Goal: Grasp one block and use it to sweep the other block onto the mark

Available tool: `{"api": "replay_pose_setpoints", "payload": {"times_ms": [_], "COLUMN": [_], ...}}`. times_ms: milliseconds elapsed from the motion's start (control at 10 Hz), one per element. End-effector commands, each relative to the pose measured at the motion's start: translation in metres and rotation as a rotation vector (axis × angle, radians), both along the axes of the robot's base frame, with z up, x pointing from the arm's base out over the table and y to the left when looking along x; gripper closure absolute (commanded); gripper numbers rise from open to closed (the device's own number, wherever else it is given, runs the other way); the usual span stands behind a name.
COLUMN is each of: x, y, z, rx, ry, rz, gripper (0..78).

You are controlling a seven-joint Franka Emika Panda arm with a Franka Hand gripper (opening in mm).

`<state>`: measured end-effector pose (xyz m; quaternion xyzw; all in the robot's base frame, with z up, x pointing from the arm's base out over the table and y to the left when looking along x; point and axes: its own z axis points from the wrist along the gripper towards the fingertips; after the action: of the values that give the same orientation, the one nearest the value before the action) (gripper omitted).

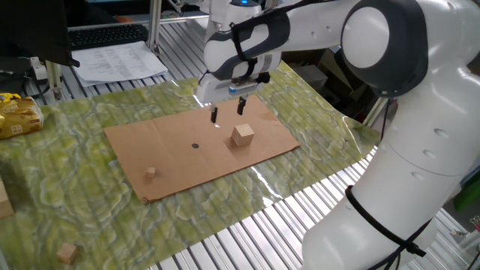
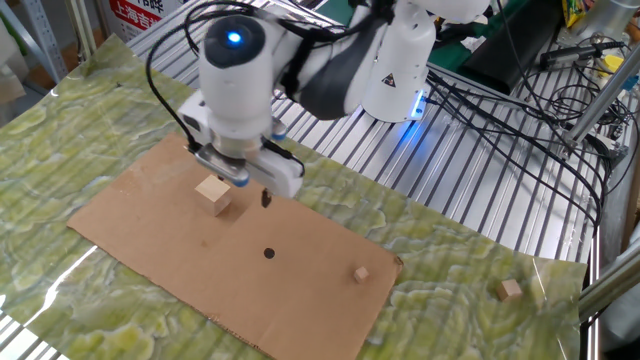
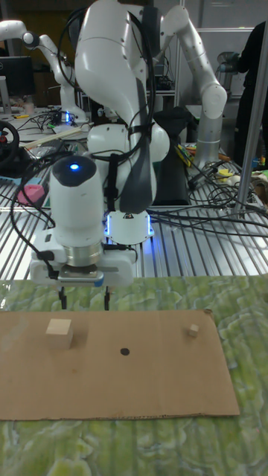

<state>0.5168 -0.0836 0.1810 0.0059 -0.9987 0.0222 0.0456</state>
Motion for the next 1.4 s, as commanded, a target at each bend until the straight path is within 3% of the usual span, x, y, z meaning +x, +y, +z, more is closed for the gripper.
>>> {"api": "replay_pose_setpoints", "payload": {"times_ms": [100, 400, 500, 600, 700, 800, 1000, 1100, 1200, 1400], "x": [-0.002, -0.006, -0.006, -0.006, -0.006, -0.006, -0.006, -0.006, -0.006, 0.001], "y": [-0.036, -0.042, -0.042, -0.042, -0.042, -0.042, -0.042, -0.042, -0.042, -0.044], "z": [0.0, -0.007, -0.007, -0.007, -0.007, -0.007, -0.007, -0.007, -0.007, -0.02], "rx": [-0.015, -0.018, -0.007, 0.033, 0.059, 0.039, 0.024, -0.001, -0.01, -0.043], "ry": [0.033, 0.029, 0.007, -0.01, 0.012, 0.024, 0.0, -0.006, 0.015, 0.015], "rz": [0.004, 0.007, 0.01, 0.012, 0.008, -0.003, -0.06, -0.086, -0.093, -0.079], "gripper": [0.1, 0.1, 0.1, 0.1, 0.1, 0.1, 0.1, 0.1, 0.1, 0.1]}}
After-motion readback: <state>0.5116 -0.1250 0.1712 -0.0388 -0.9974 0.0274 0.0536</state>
